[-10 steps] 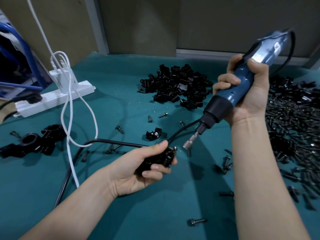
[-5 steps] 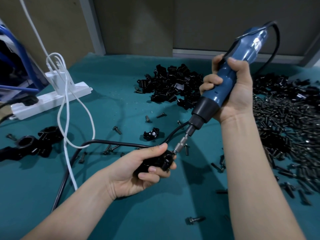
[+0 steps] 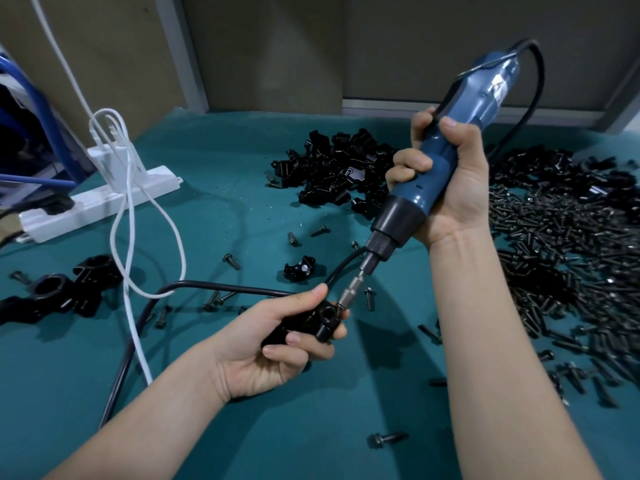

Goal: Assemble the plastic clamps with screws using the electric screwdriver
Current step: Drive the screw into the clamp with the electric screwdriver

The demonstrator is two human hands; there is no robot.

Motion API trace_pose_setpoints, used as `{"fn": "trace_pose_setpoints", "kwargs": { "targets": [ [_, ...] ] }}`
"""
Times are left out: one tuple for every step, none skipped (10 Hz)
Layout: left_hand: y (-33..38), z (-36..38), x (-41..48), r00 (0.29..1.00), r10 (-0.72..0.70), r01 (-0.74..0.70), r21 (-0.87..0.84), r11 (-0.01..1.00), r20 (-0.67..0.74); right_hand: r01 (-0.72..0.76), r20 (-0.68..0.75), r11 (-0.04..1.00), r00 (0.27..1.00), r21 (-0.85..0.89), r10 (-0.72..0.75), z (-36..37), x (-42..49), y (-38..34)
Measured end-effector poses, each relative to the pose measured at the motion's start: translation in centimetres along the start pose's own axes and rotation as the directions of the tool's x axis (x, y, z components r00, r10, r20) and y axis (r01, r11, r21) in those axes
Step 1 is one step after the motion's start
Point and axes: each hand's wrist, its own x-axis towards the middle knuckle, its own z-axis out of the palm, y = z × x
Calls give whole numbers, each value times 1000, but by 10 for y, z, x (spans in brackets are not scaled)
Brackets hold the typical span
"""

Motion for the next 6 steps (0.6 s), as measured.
{"fn": "trace_pose_setpoints", "kwargs": {
  "targets": [
    [0, 0, -1, 1000, -15, 15, -25, 1000, 13, -17, -11, 1000, 1000, 14, 17, 0, 0, 3],
    [0, 1, -1, 999, -30, 33, -73, 997, 33, -22, -14, 999, 1000, 26, 22, -1, 1, 3],
    [1, 2, 0, 999, -32, 35, -95, 995, 32, -20, -12, 999, 1000, 29, 20, -1, 1, 3],
    [1, 1, 0, 999, -30, 32, -90, 995, 22, -21, -18, 999, 1000, 28, 21, -1, 2, 5],
    [1, 2, -1, 1000, -25, 26, -89, 996, 12, -23, -19, 999, 1000, 31, 24, -1, 2, 5],
    [1, 3, -2, 1000, -24, 24, -91, 996, 6, -23, -19, 999, 1000, 25, 24, 0, 2, 6]
  ]
}}
